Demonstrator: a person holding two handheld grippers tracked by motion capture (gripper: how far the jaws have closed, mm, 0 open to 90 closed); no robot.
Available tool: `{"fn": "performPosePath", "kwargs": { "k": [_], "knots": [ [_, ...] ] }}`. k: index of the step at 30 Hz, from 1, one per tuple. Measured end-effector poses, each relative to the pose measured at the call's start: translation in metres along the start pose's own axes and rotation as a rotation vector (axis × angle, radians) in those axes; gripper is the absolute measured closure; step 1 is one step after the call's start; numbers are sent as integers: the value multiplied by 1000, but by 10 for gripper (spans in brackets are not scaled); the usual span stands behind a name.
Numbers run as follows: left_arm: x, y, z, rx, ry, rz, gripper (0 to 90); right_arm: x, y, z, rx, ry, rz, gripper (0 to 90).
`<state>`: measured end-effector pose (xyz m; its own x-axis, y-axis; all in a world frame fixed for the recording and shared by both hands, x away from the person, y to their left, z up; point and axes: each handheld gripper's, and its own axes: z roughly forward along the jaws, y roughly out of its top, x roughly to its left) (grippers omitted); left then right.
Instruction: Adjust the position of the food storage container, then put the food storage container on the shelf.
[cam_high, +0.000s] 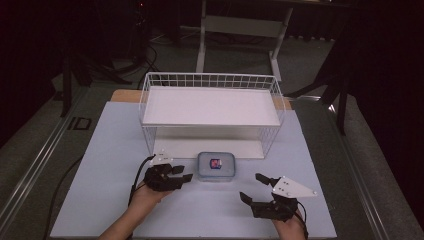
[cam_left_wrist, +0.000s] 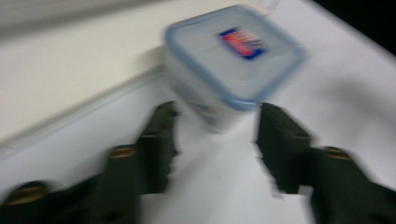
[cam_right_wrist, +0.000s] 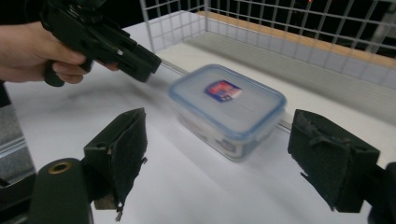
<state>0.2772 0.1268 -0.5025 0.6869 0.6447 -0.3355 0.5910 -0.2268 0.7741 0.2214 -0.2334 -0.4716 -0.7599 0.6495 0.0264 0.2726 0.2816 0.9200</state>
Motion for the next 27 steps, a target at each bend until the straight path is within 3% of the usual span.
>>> {"fn": "performPosePath", "kwargs": {
  "k": [3,5,7,11,14,17,19,20,21,24,26,27],
  "knots": [
    [-12,-2,-9,-2,-9,51,89,7,1,2,5,-14,-40,194],
    [-17,-3,-15,-39,-32,57,22,9,0,5,27,-6,-54,194],
    [-21,-2,-19,-62,-59,57,21,10,2,7,21,-4,-32,189],
    [-28,4,-24,-77,-96,68,21,11,7,5,-23,-20,-53,184],
    [-31,12,-26,-97,-96,86,23,8,15,9,2,5,-22,188],
    [-28,22,-24,-90,-137,59,25,3,17,16,17,45,17,191],
    [-24,27,-22,-82,-158,60,26,1,18,22,48,20,5,191],
    [-23,29,-20,-80,-156,62,50,0,19,24,57,2,9,190],
    [-22,31,-18,-80,-149,68,54,-2,21,27,59,17,31,190],
    [-18,35,-11,-57,-113,80,54,-7,28,32,53,-3,23,191],
    [-16,38,-6,-50,-115,36,47,-10,32,35,22,-9,8,191],
    [-15,40,-4,-39,-113,25,43,-12,35,36,28,-2,22,193]
  ]
}}
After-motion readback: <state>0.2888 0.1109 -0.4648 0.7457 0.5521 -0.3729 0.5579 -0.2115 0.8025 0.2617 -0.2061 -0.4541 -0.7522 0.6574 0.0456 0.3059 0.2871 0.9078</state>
